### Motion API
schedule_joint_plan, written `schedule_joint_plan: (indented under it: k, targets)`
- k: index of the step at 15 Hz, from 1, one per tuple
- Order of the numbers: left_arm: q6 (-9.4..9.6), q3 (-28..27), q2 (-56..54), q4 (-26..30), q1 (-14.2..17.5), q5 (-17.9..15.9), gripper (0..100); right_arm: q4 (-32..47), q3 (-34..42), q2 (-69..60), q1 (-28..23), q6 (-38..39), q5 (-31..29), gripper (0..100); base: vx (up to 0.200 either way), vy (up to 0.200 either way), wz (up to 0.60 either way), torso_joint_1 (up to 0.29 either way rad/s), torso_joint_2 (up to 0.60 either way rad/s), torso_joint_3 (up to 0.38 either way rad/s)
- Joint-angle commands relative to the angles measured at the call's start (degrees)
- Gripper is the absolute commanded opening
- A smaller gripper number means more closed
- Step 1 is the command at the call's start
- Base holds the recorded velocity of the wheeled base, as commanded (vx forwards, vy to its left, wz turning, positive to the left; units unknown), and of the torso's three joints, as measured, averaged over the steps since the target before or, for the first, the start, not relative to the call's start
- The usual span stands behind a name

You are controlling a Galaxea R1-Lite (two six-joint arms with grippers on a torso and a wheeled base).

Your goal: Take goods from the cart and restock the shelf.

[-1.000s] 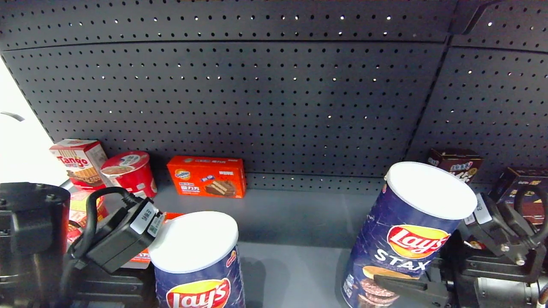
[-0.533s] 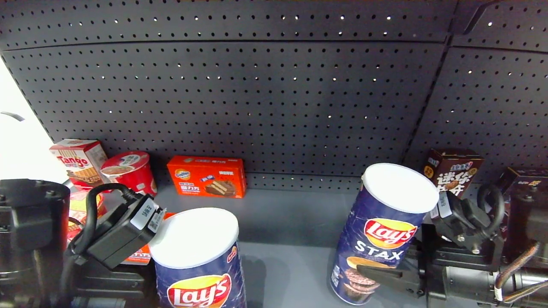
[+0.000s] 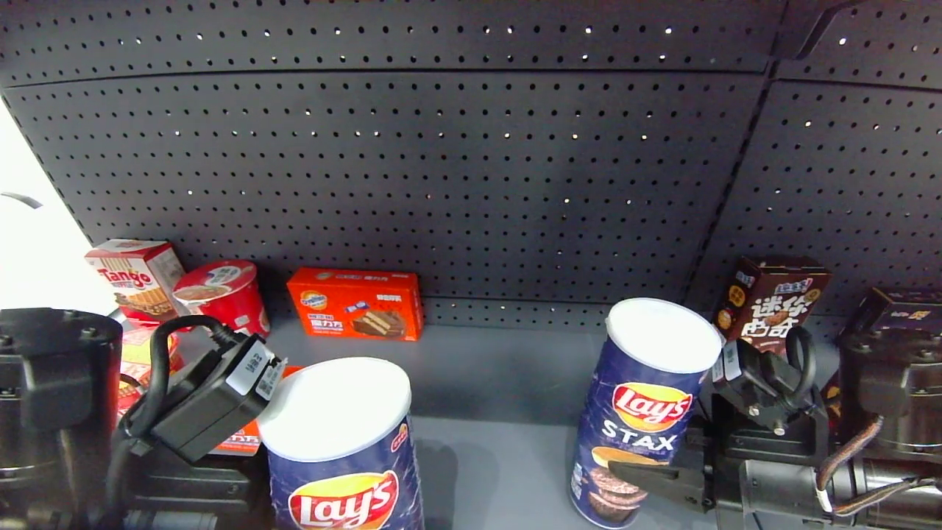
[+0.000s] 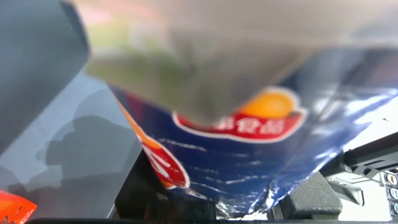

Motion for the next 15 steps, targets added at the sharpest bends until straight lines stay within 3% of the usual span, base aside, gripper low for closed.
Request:
schedule_joint_plan:
  k: [1,15]
  targets:
    - [-0.01,0.0,0.1,0.0,0.0,0.0,0,0.0,-0.1,0.9,0.0,0.0,0.1,0,0.0,0.0,0.0,0.0,0.0,0.0]
    - [-0.01,0.2,0.1,0.0,0.0,0.0,0,-3.0,-1.0,5.3,0.3,-0.1,0.2,0,0.0,0.0,0.0,0.0,0.0,0.0]
